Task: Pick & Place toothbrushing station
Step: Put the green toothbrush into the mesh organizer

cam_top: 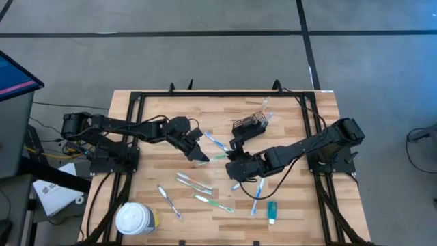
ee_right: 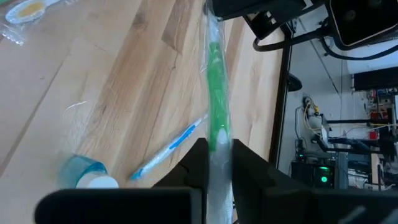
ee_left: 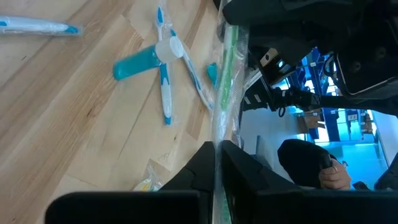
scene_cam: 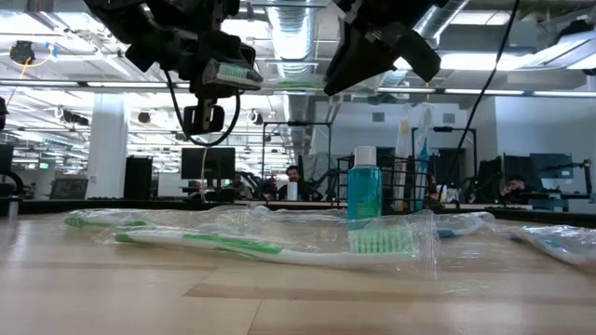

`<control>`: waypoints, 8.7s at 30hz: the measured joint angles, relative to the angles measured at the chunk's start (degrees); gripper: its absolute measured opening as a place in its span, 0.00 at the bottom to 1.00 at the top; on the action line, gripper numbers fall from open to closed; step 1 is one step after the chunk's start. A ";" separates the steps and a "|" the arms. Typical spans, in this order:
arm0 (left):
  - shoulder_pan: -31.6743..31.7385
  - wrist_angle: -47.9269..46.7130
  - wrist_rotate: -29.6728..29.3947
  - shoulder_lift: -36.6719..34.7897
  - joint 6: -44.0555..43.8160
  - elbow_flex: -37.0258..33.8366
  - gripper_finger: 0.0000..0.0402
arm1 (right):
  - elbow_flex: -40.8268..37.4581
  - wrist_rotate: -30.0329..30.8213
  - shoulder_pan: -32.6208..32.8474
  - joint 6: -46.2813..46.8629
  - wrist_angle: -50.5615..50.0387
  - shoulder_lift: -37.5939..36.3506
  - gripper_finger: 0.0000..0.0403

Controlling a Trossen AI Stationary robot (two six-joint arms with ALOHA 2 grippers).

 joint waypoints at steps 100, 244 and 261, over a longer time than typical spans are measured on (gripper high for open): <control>-4.20 50.14 -22.90 -6.39 54.69 -10.14 0.22 | 0.02 -29.44 -13.28 11.96 15.39 -17.25 0.02; -4.76 51.25 -31.11 10.40 54.10 -2.64 0.02 | -3.21 -39.34 -19.47 13.53 25.44 -14.14 0.33; -4.76 49.67 -31.17 10.40 54.05 -2.64 0.02 | -3.21 -39.30 -20.22 14.11 26.37 -14.07 0.34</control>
